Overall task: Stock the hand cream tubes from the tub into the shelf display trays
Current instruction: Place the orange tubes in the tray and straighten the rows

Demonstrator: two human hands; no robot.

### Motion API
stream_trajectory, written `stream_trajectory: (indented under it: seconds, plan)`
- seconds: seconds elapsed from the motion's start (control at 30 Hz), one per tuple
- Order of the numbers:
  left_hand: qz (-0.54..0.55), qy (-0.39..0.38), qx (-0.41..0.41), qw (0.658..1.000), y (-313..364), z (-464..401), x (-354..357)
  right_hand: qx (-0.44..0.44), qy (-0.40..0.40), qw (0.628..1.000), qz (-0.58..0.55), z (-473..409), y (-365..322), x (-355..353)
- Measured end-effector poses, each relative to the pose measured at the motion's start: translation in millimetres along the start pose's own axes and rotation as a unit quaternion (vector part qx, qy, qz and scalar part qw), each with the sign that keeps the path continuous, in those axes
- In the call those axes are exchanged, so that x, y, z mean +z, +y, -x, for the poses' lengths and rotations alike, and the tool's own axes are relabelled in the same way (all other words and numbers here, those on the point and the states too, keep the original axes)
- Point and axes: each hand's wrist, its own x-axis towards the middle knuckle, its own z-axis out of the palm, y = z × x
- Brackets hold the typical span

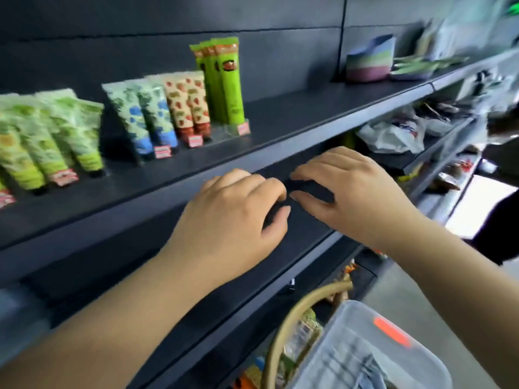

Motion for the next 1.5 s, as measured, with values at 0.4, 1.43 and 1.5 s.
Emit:
stream_trajectory:
  seconds: [0.4,1.43,1.5]
  plan:
    - [0.23,-0.149,0.078,0.958,98.0,-26.4,186.7,0.284,-0.104,0.953,0.033,191.6,83.1,11.9]
    - [0.264,-0.658,-0.289,0.643,170.0,262.8,512.4,0.764,-0.377,0.523,0.022,550.1,8.5,312.4]
    - [0.267,-0.665,-0.306,0.627,172.1,269.1,515.3,0.789,-0.354,0.503,-0.007,548.9,10.8,310.9]
